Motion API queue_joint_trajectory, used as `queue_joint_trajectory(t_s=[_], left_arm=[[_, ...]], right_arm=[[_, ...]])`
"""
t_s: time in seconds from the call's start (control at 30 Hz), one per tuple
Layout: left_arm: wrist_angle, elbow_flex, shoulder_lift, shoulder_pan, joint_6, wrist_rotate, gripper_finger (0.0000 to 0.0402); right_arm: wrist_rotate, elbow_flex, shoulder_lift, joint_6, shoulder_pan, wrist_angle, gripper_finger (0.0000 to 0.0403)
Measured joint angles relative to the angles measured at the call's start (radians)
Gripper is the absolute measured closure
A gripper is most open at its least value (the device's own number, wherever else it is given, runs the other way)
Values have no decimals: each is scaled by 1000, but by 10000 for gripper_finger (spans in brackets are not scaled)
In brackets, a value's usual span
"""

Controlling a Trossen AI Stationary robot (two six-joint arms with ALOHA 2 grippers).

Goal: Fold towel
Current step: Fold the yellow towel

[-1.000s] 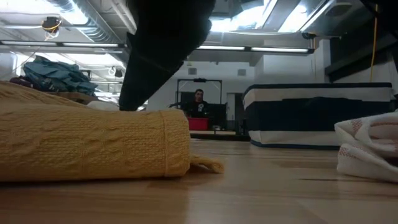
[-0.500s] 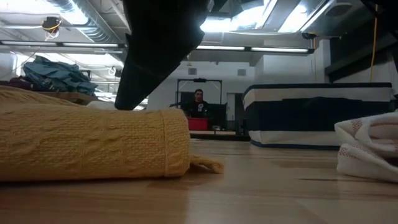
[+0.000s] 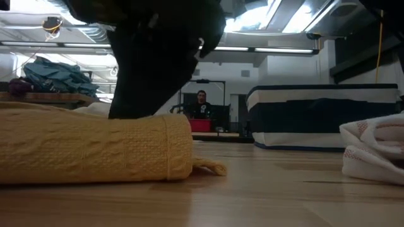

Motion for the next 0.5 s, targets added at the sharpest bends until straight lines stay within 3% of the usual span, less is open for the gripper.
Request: queue_joint_trajectory(t_s=[0.33, 0.5], left_arm=[[-29, 6, -31, 6, -20, -2, 314], [-45, 16, -104, 15, 42, -3, 314]], right_arm=[[15, 7, -11, -1, 0, -24, 233], [45, 115, -23, -26, 0, -122, 233]])
